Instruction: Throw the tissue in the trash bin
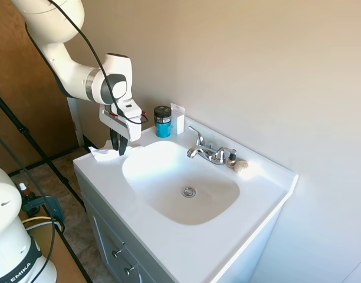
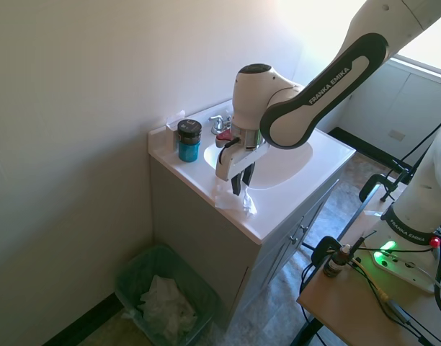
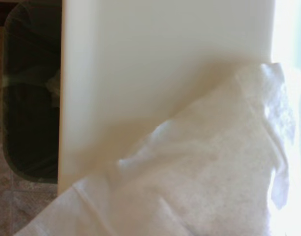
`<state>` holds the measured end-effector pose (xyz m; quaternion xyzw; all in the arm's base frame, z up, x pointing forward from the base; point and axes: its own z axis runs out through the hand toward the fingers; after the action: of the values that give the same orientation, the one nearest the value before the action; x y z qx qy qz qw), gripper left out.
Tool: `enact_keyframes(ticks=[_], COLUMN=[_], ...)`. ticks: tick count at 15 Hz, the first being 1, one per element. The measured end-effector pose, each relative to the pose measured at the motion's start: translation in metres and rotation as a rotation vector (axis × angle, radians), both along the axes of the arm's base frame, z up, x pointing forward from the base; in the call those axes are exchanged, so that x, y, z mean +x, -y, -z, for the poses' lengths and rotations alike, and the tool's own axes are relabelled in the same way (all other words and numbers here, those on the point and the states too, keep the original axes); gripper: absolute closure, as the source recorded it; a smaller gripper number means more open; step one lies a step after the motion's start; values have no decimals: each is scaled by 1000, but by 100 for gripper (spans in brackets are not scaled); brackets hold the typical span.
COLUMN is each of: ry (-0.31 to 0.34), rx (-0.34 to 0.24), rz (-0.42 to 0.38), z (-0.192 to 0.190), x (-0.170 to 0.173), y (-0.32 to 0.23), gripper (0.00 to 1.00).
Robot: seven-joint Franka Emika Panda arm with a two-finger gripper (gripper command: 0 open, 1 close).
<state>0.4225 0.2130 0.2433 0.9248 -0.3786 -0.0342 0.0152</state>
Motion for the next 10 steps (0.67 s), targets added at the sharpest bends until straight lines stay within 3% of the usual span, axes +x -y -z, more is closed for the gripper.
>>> enact_keyframes(ticks=[7,10], ry=[4,35], rx=[30,35], rz=[1,-18], z=[-11,-29], x=[12,13], y=[3,-6], gripper=[100,100])
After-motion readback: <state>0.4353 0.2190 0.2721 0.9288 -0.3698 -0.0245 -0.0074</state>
